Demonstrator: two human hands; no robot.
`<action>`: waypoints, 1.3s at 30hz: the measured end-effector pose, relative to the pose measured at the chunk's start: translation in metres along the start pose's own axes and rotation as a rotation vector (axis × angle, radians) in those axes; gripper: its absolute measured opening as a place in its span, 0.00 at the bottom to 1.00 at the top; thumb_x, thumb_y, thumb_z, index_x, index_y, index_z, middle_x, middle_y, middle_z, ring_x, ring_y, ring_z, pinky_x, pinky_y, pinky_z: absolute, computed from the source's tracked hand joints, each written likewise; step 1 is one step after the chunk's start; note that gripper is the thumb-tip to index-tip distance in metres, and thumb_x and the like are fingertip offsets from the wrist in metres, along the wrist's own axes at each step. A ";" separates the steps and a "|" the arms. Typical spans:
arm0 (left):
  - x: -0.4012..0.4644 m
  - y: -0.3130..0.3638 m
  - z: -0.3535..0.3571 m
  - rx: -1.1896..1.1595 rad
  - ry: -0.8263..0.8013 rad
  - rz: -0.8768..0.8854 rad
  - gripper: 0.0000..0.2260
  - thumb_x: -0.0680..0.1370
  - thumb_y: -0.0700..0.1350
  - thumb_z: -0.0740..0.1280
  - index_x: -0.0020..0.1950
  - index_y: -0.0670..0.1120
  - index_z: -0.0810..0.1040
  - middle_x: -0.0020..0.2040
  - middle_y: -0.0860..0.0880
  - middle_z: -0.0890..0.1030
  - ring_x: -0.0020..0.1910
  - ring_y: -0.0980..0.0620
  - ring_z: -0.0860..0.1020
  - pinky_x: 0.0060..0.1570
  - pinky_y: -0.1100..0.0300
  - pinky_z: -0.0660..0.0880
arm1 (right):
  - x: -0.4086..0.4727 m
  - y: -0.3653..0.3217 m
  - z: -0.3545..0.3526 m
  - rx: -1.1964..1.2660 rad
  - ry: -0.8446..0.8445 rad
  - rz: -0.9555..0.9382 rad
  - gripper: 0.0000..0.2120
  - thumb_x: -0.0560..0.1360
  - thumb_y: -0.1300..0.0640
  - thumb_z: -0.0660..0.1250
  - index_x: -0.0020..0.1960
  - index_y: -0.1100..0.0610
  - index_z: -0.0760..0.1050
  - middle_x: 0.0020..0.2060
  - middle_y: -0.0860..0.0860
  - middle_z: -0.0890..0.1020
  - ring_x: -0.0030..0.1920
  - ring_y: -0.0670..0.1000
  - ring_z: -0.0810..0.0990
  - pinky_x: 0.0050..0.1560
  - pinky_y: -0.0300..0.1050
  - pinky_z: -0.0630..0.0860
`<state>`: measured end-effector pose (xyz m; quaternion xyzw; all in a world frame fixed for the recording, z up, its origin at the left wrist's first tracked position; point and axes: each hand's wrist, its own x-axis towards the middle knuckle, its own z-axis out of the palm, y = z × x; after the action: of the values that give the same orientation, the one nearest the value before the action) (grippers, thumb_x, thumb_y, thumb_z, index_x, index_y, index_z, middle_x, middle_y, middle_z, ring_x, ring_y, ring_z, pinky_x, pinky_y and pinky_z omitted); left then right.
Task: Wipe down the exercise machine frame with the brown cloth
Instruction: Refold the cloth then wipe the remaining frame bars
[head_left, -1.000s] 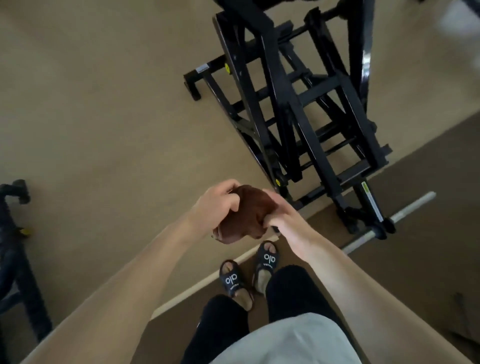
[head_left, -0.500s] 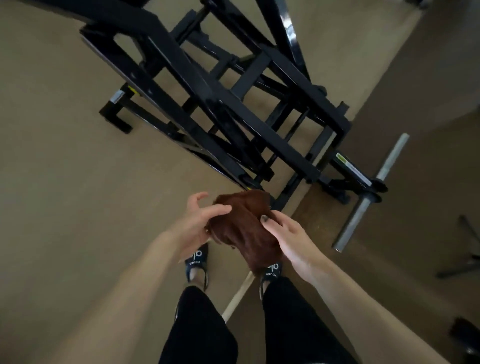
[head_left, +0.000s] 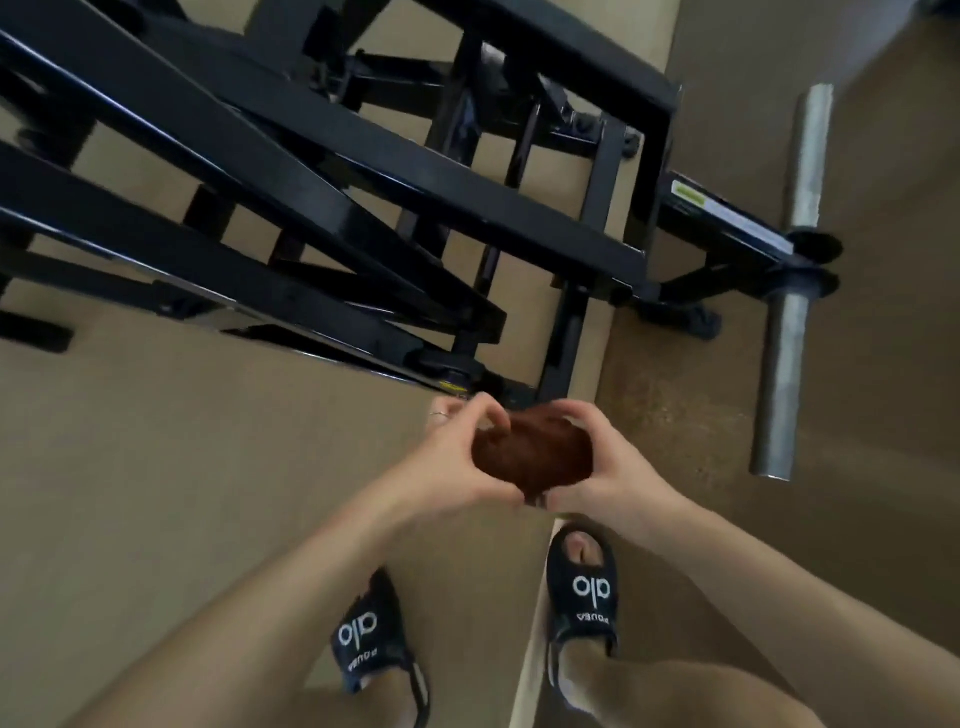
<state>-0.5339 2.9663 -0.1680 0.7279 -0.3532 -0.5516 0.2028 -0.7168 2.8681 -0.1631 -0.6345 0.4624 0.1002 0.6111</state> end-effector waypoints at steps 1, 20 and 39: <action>0.019 -0.007 0.011 0.093 -0.037 0.029 0.26 0.66 0.45 0.81 0.54 0.60 0.70 0.62 0.51 0.60 0.54 0.55 0.71 0.43 0.74 0.71 | 0.014 0.015 -0.002 -0.142 -0.042 -0.033 0.43 0.64 0.58 0.83 0.71 0.39 0.64 0.62 0.41 0.75 0.62 0.45 0.75 0.57 0.37 0.78; 0.213 -0.079 0.063 0.291 0.094 0.311 0.18 0.84 0.56 0.59 0.73 0.64 0.60 0.64 0.55 0.77 0.48 0.61 0.81 0.43 0.63 0.76 | 0.175 0.163 -0.062 0.279 0.273 -0.196 0.23 0.63 0.50 0.77 0.57 0.42 0.79 0.53 0.51 0.84 0.56 0.57 0.83 0.57 0.63 0.82; 0.280 -0.116 0.099 1.053 0.664 0.474 0.10 0.83 0.48 0.55 0.49 0.50 0.74 0.41 0.51 0.79 0.38 0.49 0.77 0.38 0.53 0.72 | 0.299 0.169 -0.032 -0.899 0.623 -0.470 0.25 0.84 0.37 0.45 0.76 0.41 0.66 0.83 0.53 0.55 0.83 0.58 0.46 0.82 0.60 0.43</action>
<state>-0.5539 2.8467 -0.4627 0.7636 -0.6447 0.0074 0.0342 -0.6861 2.7311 -0.4782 -0.9160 0.3792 -0.0425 0.1239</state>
